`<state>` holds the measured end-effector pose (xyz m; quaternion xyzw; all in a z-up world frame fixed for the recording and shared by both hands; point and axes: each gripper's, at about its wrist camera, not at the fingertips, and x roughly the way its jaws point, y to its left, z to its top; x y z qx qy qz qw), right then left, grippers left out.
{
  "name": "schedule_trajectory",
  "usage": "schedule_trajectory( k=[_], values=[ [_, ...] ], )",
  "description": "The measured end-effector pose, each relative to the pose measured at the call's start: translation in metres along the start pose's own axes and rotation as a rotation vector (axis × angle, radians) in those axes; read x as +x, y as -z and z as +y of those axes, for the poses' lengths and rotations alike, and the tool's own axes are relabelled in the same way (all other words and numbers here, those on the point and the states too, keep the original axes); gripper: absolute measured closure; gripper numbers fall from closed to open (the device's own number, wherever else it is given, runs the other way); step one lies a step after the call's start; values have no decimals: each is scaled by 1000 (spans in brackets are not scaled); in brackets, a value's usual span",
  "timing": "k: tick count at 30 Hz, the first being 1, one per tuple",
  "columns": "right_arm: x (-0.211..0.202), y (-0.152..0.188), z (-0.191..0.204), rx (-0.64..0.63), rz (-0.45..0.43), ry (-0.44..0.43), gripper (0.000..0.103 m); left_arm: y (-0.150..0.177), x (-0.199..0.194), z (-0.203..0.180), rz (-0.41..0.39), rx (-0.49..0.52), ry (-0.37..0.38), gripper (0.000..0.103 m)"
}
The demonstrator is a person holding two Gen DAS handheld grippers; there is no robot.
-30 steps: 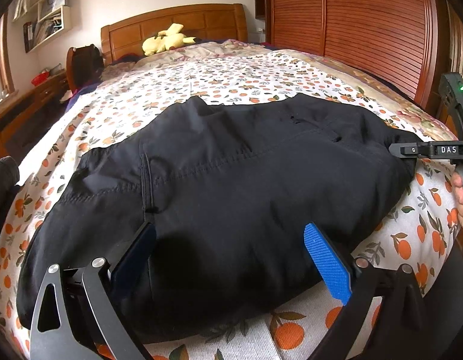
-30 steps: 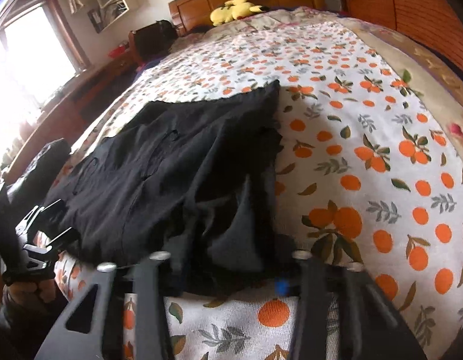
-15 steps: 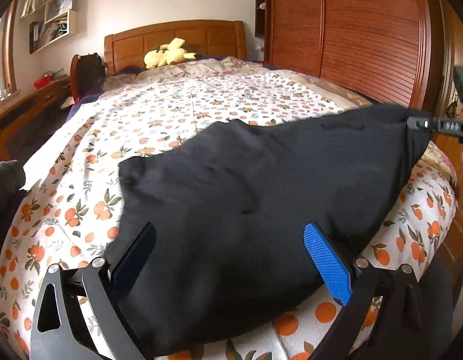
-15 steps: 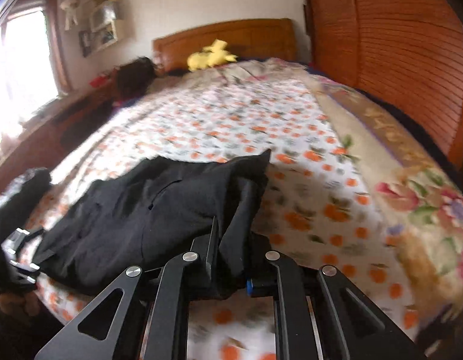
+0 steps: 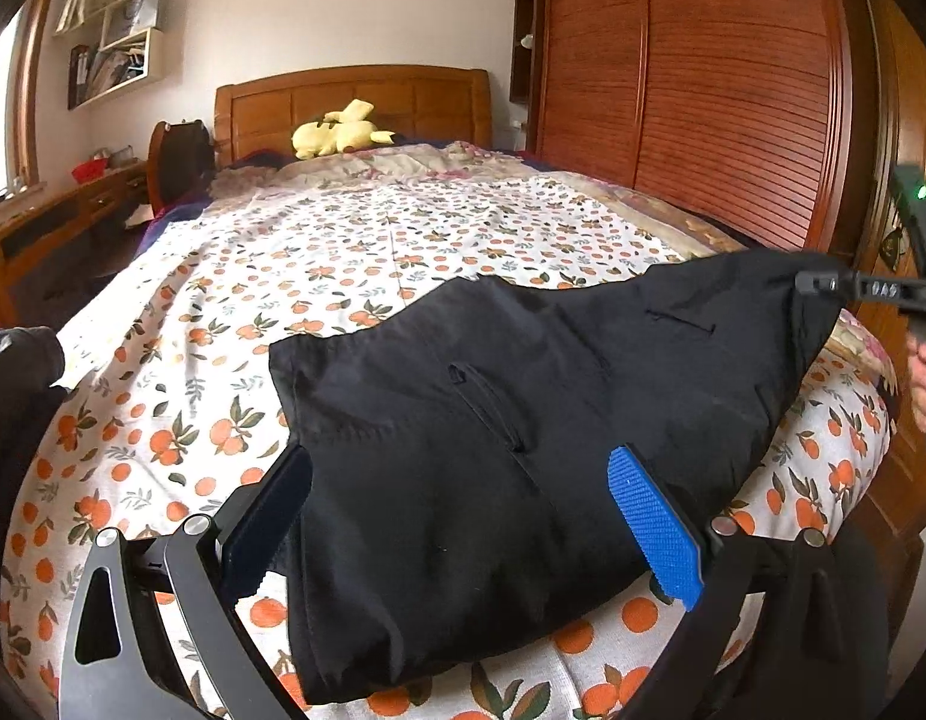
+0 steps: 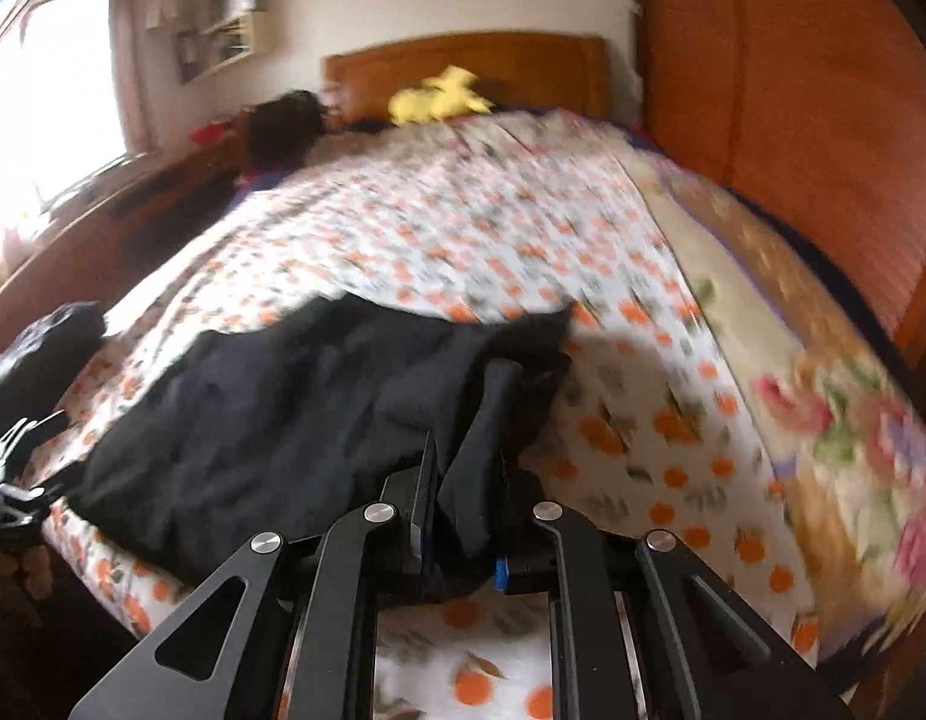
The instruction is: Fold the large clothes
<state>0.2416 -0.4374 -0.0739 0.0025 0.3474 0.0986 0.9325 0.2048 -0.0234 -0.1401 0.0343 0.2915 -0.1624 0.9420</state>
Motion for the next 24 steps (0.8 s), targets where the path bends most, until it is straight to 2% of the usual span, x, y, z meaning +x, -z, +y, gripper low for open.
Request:
schedule_trajectory(
  k=[6, 12, 19, 24],
  values=[
    [-16, -33, 77, -153, -80, -120, 92, -2, -10, 15, -21, -18, -30, 3],
    [-4, -46, 154, -248, -93, -273, 95, -1, -28, 38, -52, -55, -67, 3],
    [48, -22, 232, -315, 6, -416, 97, 8, -44, 69, -46, -96, -130, 3],
    [76, 4, 255, -331, 87, -442, 97, 17, -53, 88, -38, -114, -158, 3]
  ],
)
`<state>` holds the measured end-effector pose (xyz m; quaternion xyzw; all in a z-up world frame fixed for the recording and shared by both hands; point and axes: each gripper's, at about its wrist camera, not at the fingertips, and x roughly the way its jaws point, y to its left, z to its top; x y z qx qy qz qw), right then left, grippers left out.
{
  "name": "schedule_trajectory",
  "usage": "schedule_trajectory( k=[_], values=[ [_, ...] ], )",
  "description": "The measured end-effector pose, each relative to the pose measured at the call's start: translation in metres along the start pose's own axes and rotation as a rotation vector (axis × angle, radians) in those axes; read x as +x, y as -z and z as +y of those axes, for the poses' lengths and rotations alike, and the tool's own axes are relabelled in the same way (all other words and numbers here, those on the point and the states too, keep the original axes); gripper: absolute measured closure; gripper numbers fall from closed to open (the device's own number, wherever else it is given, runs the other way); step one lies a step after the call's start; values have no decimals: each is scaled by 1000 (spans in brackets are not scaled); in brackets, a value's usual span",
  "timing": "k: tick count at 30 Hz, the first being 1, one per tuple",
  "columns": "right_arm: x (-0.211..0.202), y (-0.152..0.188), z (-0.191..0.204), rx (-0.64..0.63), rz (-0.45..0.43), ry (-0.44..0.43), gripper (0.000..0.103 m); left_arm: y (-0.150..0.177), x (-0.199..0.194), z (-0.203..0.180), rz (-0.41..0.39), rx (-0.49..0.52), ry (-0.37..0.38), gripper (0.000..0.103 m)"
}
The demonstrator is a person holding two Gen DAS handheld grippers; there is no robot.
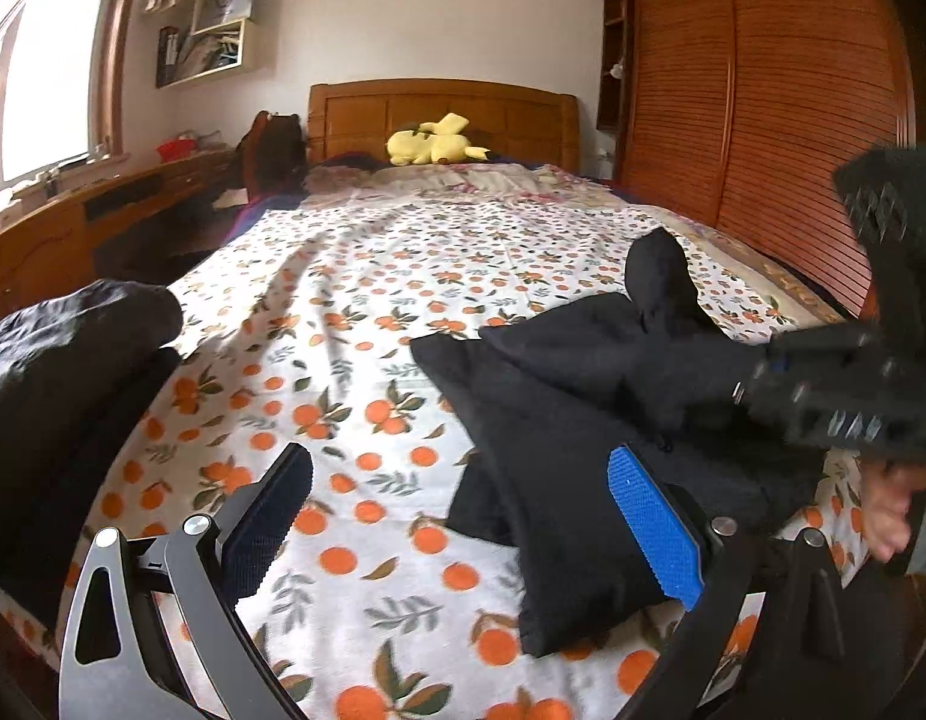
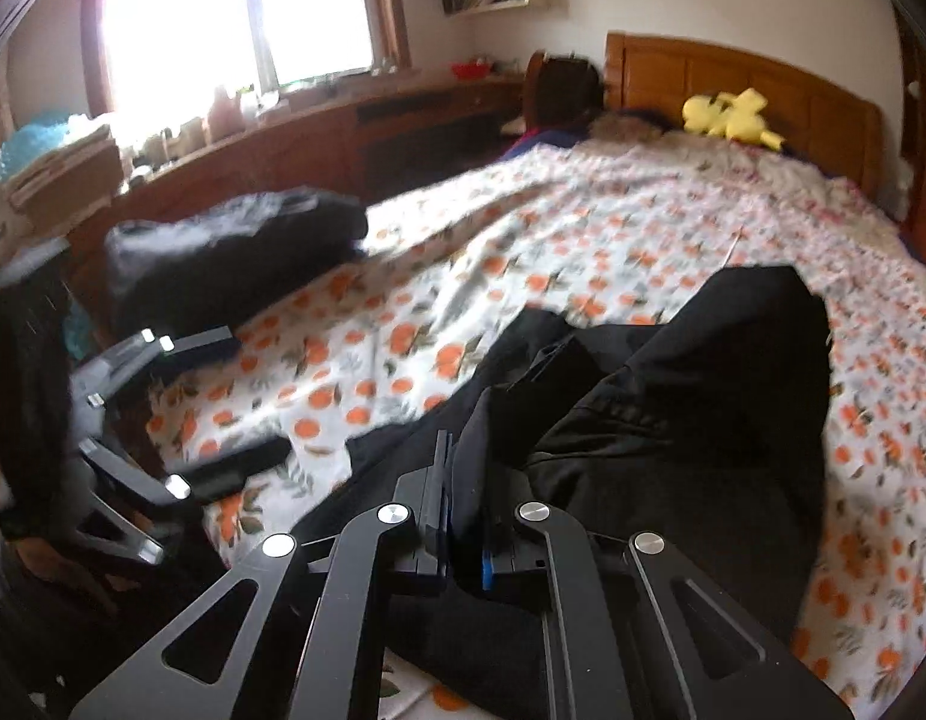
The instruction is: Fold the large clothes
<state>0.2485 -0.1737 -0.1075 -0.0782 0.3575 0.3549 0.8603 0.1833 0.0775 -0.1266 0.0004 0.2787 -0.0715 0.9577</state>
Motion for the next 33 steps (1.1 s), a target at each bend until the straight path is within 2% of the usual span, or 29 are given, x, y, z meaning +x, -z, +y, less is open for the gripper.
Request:
schedule_trajectory(
  k=[2, 6, 12, 17, 23, 29, 33],
  values=[
    [7, 7, 3, -10, 32, 0, 96, 2, 0, 4, 9, 2, -7, 3],
    [2, 7, 5, -5, 41, -16, 90, 2, -3, 9, 6, -1, -7, 3],
    [-22, -4, 16, -27, -1, -23, 75, -1, -7, 7, -7, -4, -2, 3],
    [-50, -14, 7, -25, -51, -2, 75, -1, -7, 2, -11, 6, 3, 3],
    [-74, -13, -25, -16, -70, 113, 75, -2, -5, -6, -12, 17, 19, 3],
    [-69, 12, -58, 37, -9, 198, 75, -6, -3, -21, -24, 30, 59, 3],
    [-53, 37, -65, 70, 51, 176, 75, -8, 1, -36, -22, 47, 94, 3]
  ],
)
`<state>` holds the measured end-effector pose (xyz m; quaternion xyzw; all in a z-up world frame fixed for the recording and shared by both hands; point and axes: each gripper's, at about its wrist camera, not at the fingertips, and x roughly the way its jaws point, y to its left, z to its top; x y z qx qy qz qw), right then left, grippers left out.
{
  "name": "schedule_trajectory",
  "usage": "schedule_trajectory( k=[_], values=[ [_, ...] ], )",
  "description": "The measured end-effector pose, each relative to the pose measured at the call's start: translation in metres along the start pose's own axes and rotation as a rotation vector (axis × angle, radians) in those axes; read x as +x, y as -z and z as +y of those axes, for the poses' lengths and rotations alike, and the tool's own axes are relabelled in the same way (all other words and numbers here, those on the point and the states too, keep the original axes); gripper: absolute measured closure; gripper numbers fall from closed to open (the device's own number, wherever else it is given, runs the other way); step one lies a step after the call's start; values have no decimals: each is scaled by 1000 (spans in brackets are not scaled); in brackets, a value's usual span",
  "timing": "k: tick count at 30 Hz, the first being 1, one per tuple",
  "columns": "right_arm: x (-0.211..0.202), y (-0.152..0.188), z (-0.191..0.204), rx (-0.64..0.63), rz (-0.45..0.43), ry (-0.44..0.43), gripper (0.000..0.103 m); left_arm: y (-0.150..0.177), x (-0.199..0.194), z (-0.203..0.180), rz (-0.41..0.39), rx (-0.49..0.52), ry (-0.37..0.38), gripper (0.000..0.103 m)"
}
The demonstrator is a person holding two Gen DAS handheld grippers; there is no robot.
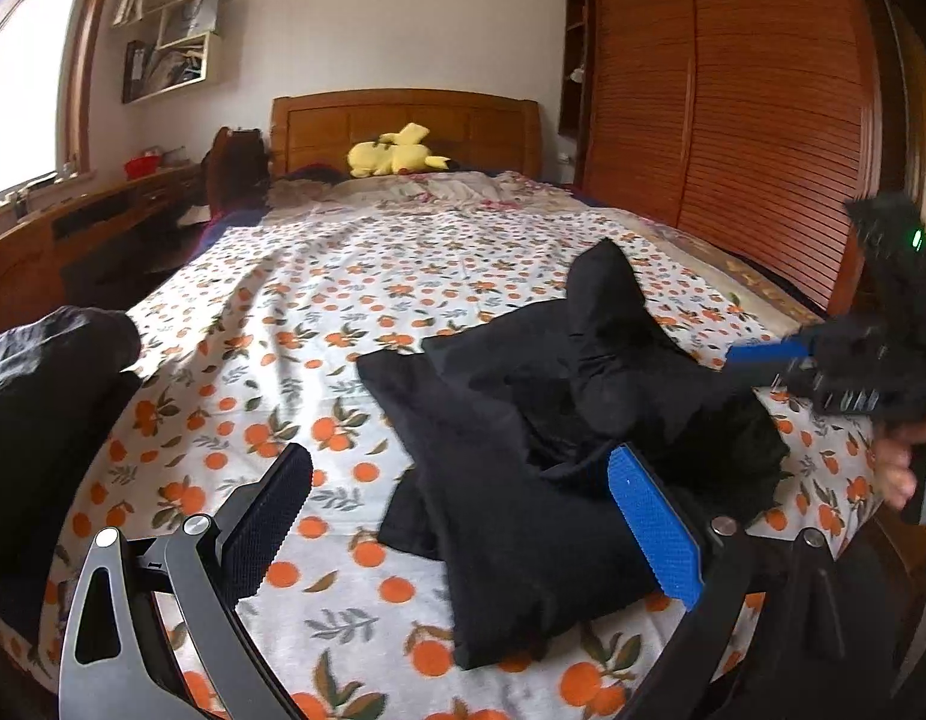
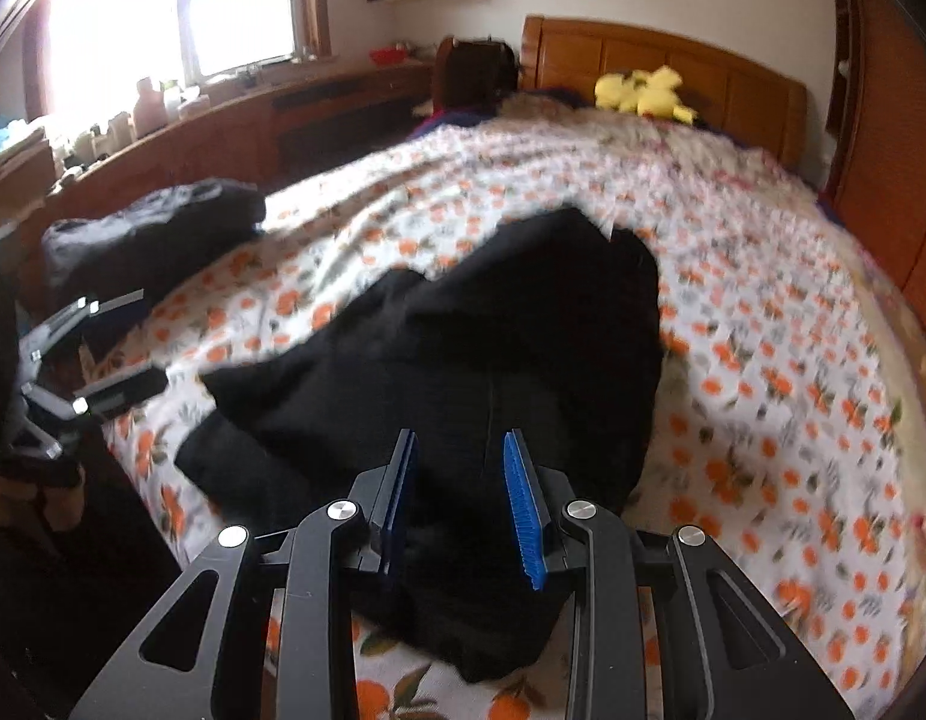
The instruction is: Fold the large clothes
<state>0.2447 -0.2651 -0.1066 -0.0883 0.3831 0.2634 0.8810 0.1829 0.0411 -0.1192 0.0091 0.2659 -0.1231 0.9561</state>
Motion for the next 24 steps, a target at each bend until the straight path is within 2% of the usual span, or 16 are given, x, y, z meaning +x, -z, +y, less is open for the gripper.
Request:
schedule_trajectory(
  k=[4, 6, 11, 12, 15, 18, 19, 20, 24],
  values=[
    [24, 20, 0, 25, 60, -47, 74, -2, 10, -13, 17, 8, 53, 3],
    [28, 24, -1, 42, 61, -58, 74, -1, 18, -20, 35, 10, 74, 7],
    [25, 26, -4, 53, 52, -71, 74, 3, 43, -31, 110, 1, 128, 37],
    [23, 26, -4, 52, 48, -70, 74, 4, 46, -33, 119, 3, 140, 40],
    [18, 27, -4, 54, 36, -67, 74, 7, 51, -38, 135, 6, 168, 55],
    [11, 28, -4, 48, 23, -58, 68, 8, 54, -41, 143, 7, 179, 71],
    [7, 28, -4, 41, 17, -51, 64, 8, 54, -42, 142, 7, 184, 91],
    [5, 28, -3, 36, 12, -42, 63, 7, 52, -42, 144, 6, 199, 95],
    [-2, 27, -3, 17, 3, -21, 63, 0, 31, -41, 91, 10, 224, 98]
  ],
)
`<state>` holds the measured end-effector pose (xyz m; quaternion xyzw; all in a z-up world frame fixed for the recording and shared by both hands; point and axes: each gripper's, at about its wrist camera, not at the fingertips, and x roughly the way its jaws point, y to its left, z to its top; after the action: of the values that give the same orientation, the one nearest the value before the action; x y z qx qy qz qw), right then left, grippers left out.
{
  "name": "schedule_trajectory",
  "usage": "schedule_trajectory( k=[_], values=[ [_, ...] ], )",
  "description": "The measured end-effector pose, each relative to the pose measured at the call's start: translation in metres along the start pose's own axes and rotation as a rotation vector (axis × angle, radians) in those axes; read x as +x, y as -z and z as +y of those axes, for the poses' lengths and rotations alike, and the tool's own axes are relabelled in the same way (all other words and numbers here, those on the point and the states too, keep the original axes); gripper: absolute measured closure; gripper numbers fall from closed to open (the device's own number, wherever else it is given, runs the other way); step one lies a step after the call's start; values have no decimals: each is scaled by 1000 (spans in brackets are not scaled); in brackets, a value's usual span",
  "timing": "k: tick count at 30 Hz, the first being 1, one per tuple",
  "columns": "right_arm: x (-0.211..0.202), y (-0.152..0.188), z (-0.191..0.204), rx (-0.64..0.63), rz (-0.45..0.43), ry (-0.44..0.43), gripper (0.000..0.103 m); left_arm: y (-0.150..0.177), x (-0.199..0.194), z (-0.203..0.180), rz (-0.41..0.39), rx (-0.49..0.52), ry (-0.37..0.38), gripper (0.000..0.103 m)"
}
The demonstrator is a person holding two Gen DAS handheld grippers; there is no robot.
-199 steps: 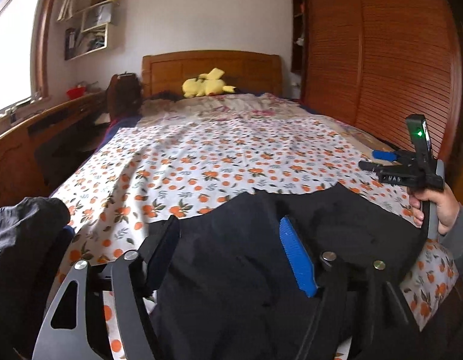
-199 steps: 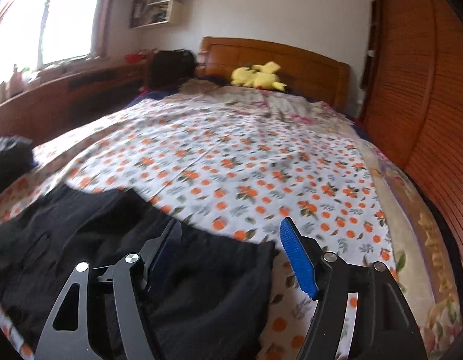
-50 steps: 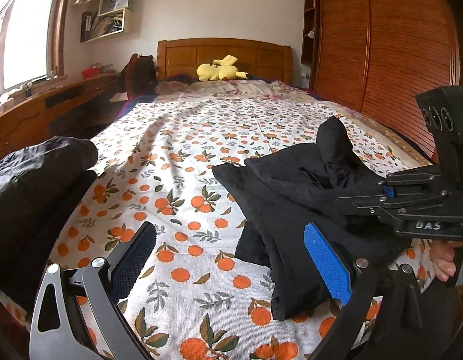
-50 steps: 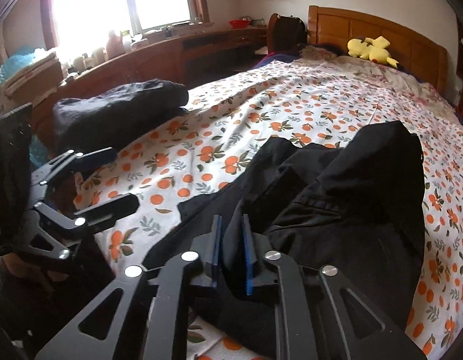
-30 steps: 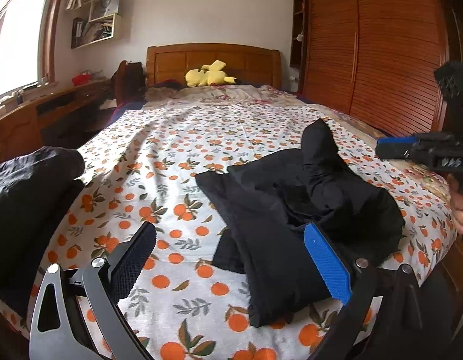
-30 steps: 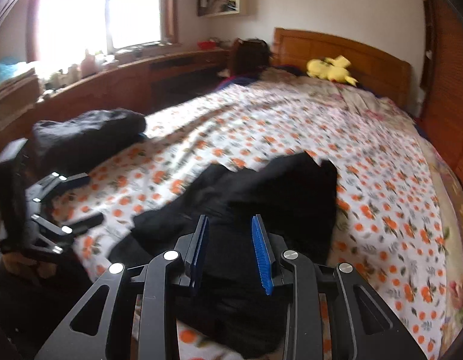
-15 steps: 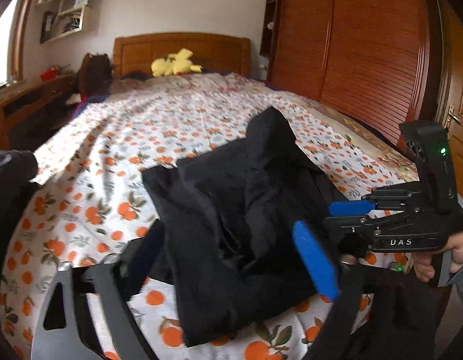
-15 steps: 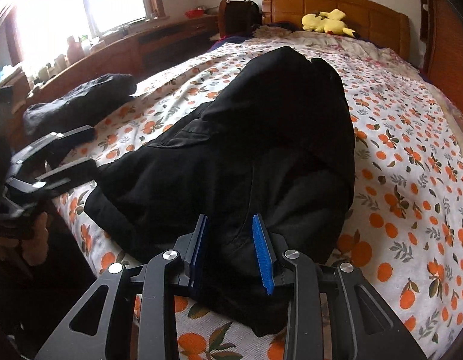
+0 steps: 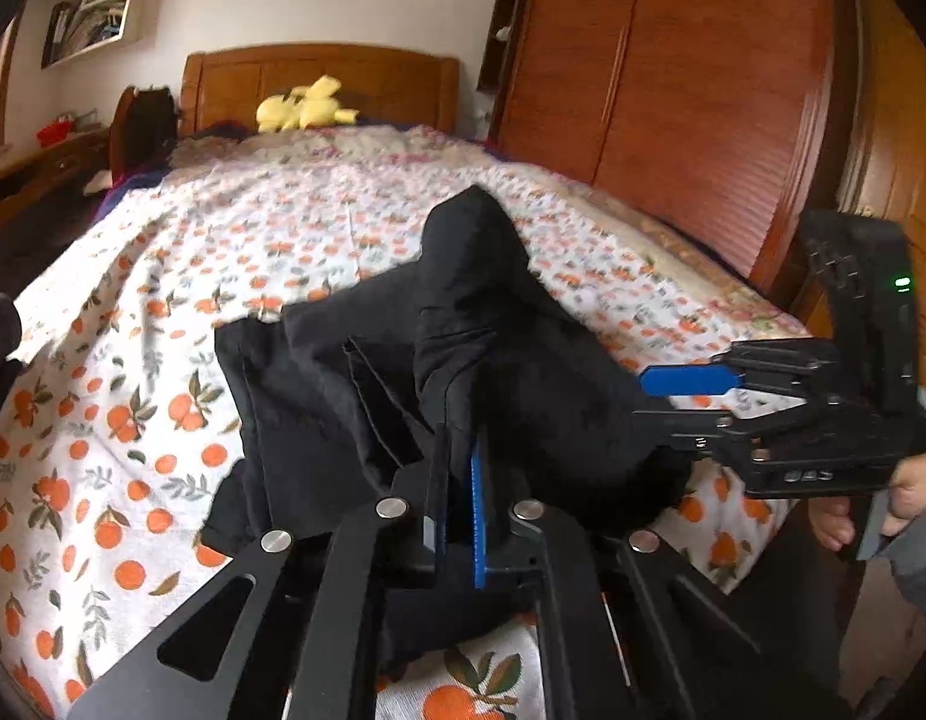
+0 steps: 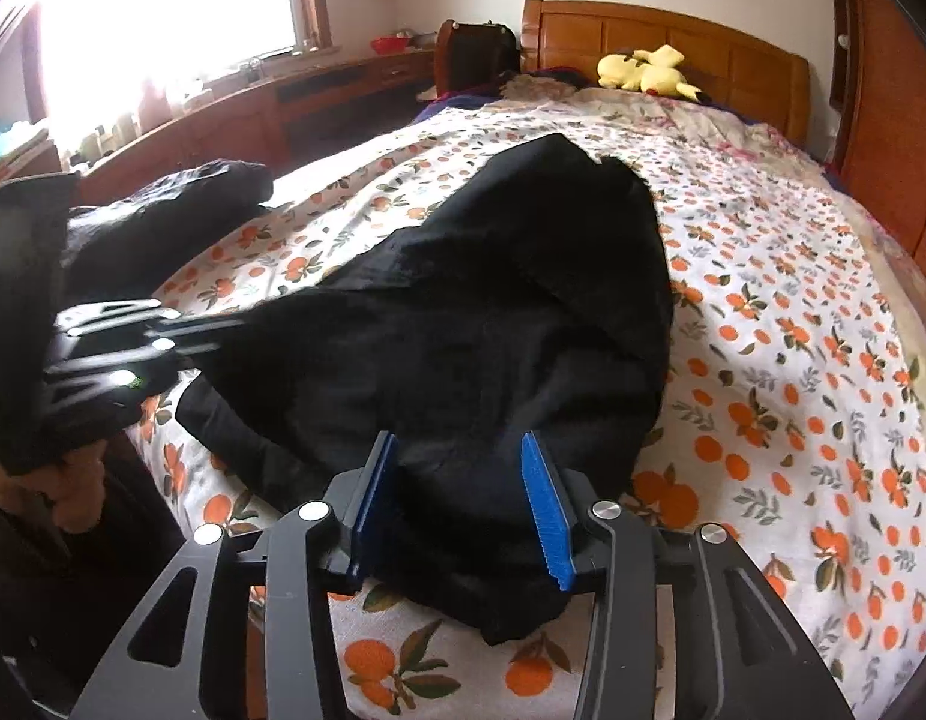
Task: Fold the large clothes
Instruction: 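Close the left tool on the folded coat edge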
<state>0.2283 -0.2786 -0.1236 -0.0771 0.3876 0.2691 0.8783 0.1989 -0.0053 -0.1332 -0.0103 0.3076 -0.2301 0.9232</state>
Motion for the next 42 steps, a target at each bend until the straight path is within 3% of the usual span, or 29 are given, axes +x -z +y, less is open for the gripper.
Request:
schedule_trajectory(
  k=[10, 28, 32, 36, 42],
  values=[
    [-2, -18, 16, -34, -33, 7, 63, 7, -52, 28, -77, -48, -32, 98],
    [47, 6, 30, -61, 66, 1, 62, 50, -37, 41, 59, -18, -166, 98],
    [37, -6, 26, -72, 52, -21, 61, 50, -33, 42, 66, -16, -186, 98],
    [32, -29, 8, -78, 9, 22, 52, 51, -30, 42, 79, -11, -192, 97],
    [71, -70, -39, -25, 4, 47, 52, 55, -27, 43, 92, -16, -196, 96]
  ],
)
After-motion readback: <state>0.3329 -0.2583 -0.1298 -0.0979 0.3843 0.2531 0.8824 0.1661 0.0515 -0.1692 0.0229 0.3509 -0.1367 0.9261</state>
